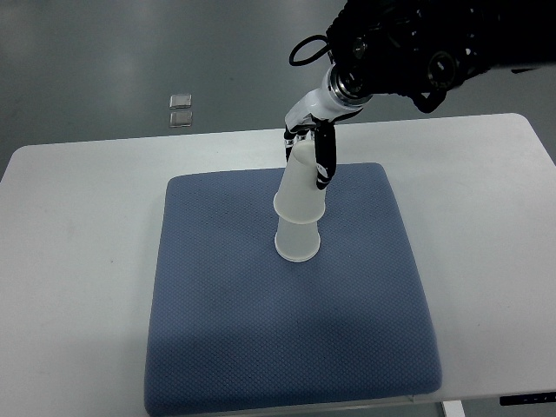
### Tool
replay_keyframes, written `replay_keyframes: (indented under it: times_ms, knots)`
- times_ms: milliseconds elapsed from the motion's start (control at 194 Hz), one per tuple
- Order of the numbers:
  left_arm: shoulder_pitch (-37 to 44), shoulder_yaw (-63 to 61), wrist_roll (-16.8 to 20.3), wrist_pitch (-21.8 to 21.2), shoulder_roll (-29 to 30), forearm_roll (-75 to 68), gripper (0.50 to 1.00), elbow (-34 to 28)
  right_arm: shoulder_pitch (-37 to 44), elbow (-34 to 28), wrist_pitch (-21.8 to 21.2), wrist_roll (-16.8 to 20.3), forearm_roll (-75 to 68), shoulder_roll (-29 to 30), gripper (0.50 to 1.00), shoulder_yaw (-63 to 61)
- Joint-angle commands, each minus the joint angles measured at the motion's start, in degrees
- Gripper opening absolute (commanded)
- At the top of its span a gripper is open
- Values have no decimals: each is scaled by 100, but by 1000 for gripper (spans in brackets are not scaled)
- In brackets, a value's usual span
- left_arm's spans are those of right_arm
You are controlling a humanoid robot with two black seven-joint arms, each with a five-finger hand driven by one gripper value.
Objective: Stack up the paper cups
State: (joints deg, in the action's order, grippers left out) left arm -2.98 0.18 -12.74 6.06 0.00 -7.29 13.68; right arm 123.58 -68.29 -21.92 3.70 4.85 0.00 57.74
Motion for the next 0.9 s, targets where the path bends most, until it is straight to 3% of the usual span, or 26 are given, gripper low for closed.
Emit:
replay_keyframes:
  times_ms: [0, 372, 615, 894]
  knots:
    - [0, 0, 0, 1, 0, 0, 1000, -6, 0, 0, 92, -1, -2, 0, 787, 0]
    - [0, 0, 0, 1, 0, 0, 1000, -6, -229, 0, 188, 8, 7, 0, 791, 9]
    - [0, 0, 0, 1, 0, 0, 1000, 3, -422, 9, 382, 8, 25, 0, 852, 9]
    - [8, -9, 0, 1, 0, 0, 1000, 3, -484, 9, 443, 8, 16, 0, 860, 9]
